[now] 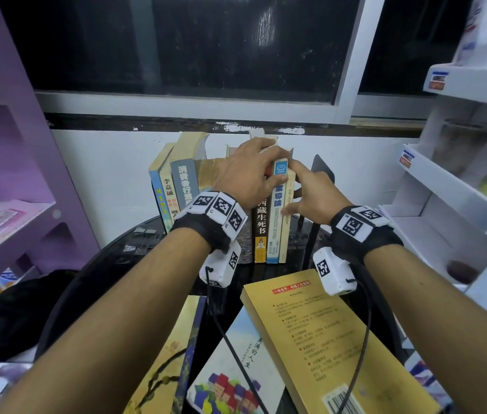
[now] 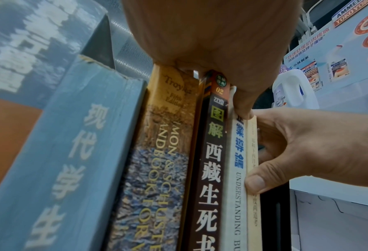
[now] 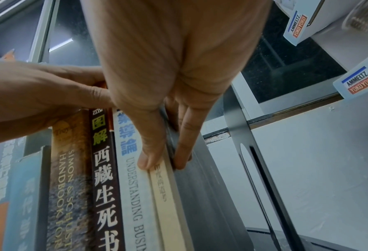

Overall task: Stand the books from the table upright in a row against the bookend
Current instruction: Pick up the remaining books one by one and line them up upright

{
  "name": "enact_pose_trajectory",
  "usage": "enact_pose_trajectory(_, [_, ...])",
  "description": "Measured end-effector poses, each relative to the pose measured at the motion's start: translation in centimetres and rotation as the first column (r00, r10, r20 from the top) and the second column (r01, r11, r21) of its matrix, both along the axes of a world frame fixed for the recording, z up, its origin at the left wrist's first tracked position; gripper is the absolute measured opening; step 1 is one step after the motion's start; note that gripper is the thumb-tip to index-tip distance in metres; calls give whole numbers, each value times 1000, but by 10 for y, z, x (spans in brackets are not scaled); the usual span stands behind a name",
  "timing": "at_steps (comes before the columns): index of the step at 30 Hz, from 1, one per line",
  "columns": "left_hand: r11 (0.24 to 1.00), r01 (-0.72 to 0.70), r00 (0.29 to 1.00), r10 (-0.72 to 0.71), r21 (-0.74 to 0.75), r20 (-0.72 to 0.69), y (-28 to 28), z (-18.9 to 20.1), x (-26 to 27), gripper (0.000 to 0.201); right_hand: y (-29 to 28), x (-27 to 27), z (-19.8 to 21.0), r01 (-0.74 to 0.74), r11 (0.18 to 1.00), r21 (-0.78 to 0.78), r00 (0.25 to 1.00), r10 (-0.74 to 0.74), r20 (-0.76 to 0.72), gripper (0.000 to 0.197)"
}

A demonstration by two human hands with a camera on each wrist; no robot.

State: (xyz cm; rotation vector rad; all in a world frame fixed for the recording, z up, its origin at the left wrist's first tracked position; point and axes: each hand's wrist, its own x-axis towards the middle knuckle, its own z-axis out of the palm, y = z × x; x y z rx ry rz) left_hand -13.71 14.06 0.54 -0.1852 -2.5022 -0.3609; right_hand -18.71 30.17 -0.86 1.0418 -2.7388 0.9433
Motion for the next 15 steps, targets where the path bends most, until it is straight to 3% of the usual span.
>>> enact_pose_trajectory(15, [1000,-1,997,0,5,83,5,9,7,47,5,15,-3,21,999,-41,1000,-20,23,95])
